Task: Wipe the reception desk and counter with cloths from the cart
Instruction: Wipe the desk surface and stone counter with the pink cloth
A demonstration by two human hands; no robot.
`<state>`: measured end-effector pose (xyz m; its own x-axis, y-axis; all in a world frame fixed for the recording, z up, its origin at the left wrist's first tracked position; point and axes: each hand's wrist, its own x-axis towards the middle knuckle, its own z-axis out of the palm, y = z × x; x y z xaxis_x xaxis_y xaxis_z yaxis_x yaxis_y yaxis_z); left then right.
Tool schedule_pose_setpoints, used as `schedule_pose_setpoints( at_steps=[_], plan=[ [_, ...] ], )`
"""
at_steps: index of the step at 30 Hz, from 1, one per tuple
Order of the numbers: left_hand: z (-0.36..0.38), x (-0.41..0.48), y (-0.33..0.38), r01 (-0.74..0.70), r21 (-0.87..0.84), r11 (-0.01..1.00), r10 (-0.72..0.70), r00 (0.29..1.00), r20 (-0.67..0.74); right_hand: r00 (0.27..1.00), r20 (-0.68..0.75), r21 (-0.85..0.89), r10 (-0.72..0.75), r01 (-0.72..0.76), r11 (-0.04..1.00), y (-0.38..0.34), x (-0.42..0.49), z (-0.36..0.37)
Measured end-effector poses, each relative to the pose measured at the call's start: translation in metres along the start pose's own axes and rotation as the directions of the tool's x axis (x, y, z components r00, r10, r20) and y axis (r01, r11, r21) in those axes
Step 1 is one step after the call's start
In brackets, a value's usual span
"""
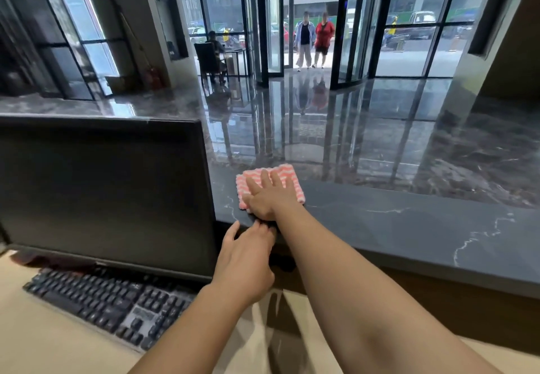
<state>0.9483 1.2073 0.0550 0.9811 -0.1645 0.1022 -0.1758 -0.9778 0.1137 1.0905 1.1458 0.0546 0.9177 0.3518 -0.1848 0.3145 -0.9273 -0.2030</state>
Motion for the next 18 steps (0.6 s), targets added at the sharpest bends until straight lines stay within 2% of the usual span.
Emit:
schedule_pose_setpoints(
  at_steps=[5, 13, 18],
  plan=[
    [-0.005, -0.001, 0.004, 0.025, 0.034, 0.999, -0.026, 0.999, 0.041, 0.999, -0.003, 0.012, 0.037, -0.037, 0.999, 0.020, -0.018, -0.001],
    [-0.004, 0.000, 0.021, 0.076, 0.117, 0.990, -0.082, 0.996, 0.047, 0.966, -0.075, 0.013, 0.247, -0.246, 0.969, 0.103, -0.087, -0.003],
    [0.000, -0.016, 0.020, 0.070, 0.124, 0.990, -0.077, 0.996, 0.051, 0.922, -0.113, 0.016, 0.370, -0.371, 0.929, 0.124, -0.119, 0.000]
  ],
)
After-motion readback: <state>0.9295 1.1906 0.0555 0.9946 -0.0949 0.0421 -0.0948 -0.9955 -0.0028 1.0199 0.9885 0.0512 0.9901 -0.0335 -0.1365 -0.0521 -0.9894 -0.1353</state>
